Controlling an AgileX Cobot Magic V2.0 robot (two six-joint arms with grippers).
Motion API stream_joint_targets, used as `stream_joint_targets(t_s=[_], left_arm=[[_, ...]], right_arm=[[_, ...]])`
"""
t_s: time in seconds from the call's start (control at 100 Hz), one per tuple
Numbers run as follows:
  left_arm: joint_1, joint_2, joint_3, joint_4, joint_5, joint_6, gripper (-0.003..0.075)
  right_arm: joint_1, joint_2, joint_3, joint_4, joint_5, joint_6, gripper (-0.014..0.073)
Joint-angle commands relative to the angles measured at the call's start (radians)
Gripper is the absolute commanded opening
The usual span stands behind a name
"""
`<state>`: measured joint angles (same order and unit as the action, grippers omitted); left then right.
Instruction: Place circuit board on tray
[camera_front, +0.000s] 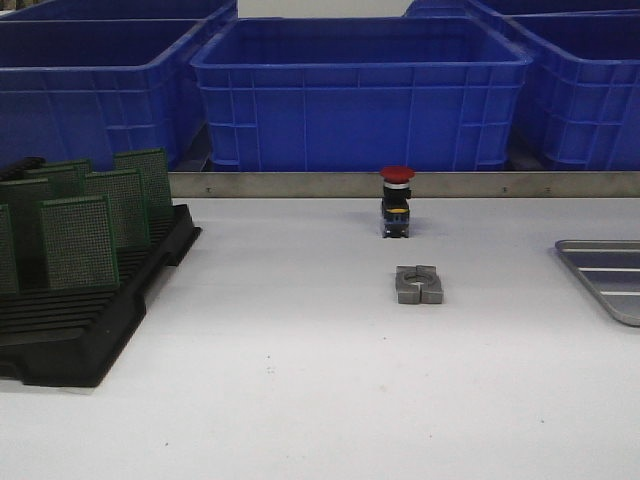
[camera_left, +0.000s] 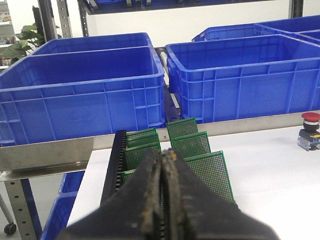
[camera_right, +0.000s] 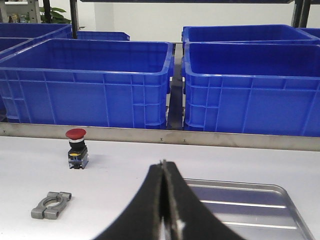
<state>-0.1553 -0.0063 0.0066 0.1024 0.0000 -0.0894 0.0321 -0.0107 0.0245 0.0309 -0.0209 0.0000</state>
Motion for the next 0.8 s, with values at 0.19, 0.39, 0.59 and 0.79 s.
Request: stream_joint_targets(t_s=[0.19, 0.39, 0.59, 0.79], left_arm=[[0.000, -0.034, -0.004, -0.009, -0.076, -0.007, -0.0018], [0.000, -0.028, -0.065, -0.014, -0.065, -0.007, -0.0018], [0.000, 0.034, -0.238, -0.037, 0.086, -0.007, -0.0018], [0.000, 0.200, -0.482, -0.037, 0.298, -0.007, -0.0018]], right_arm=[[0.002, -0.013, -0.012, -0.011, -0.082, 0.000, -0.0069], [0.002, -0.013, -0.012, -0.011, -0.082, 0.000, -0.0069], [0.002, -0.013, -0.012, -0.011, -0.082, 0.000, -0.0069], [0.002, -0.013, -0.012, -0.011, -0.082, 0.000, -0.0069]])
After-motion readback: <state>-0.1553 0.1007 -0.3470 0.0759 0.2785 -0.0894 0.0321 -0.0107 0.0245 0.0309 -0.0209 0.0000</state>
